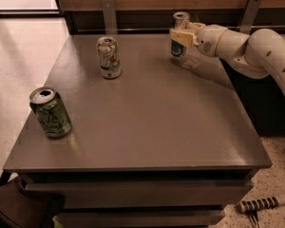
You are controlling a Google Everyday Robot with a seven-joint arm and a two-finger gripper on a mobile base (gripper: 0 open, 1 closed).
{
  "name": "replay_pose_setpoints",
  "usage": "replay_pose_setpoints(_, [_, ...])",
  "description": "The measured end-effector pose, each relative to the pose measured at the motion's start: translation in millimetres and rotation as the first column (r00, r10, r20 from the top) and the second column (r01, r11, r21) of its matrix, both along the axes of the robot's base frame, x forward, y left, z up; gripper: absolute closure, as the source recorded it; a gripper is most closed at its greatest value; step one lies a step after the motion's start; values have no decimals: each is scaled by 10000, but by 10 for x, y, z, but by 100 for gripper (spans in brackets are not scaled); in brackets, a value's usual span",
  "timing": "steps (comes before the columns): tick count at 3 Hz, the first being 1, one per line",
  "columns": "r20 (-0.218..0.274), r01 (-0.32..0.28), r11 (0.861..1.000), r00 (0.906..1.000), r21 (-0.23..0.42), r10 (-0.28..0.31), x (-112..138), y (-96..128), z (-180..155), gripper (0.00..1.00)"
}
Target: Move redbull can near green can
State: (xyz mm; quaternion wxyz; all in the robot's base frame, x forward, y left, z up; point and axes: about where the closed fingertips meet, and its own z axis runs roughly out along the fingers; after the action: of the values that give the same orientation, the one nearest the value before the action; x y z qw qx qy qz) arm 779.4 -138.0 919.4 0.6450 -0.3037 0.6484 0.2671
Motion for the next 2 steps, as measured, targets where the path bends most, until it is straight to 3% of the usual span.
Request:
replay_pose_setpoints(1, [179, 74, 10000, 9998, 34, -75, -313, 38, 279, 100])
replay_pose_setpoints(2, [239, -223, 9994, 9995, 257, 217, -744, 163, 382, 100])
